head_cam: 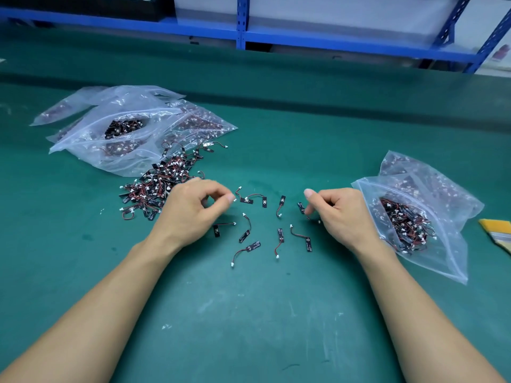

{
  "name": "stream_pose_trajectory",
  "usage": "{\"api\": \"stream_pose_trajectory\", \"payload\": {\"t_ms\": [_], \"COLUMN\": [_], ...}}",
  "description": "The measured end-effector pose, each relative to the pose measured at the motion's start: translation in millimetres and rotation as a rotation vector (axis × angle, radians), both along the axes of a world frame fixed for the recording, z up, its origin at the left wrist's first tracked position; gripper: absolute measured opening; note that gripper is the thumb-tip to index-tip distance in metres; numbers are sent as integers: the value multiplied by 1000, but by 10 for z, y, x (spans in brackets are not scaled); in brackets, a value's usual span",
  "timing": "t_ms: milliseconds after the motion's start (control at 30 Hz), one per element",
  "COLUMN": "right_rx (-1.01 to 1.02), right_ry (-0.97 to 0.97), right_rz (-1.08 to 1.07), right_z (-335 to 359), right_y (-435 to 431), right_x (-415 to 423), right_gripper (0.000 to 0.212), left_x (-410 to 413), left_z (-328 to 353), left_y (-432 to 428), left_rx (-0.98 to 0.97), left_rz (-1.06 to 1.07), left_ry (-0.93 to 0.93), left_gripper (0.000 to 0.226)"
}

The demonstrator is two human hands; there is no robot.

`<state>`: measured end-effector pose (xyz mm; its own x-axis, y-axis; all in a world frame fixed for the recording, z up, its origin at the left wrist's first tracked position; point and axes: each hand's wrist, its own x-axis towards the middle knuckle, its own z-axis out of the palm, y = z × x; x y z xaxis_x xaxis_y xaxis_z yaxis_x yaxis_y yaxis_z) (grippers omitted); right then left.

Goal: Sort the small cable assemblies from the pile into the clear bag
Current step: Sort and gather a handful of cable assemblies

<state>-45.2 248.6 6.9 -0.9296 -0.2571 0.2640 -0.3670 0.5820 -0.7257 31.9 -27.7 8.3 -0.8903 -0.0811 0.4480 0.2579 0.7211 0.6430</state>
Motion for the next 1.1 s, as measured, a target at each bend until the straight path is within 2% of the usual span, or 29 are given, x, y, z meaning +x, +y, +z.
{"api": "stream_pose_trajectory", "payload": {"t_ms": [133, 400, 533, 667, 833, 1100], "right_rx": [-115, -203, -138, 14, 165, 137], "right_ry": [-60, -109, -90, -79, -73, -107], "right_rz": [-56, -121, -123, -118, -109, -86], "right_z": [-41, -92, -128, -154, -142, -107], "right_y": [13, 47, 44, 50, 39, 32], "right_x": [-57, -129, -145, -160, -138, -103], "right_gripper": [44, 41, 33, 29, 29, 26], "left_x": [-82, -153, -141, -108, -108, -120], "left_z": [-91, -148, -131, -94, -124, -137], "left_y": [-147, -338, -307, -248, -219, -219], "left_rx": [82, -142, -161, -147, -97, -78], "left_rz": [59, 129, 79, 2, -35, -19], "left_ry": [-143, -188, -129, -65, -138, -191], "left_gripper": [14, 31, 35, 42, 43, 46]}}
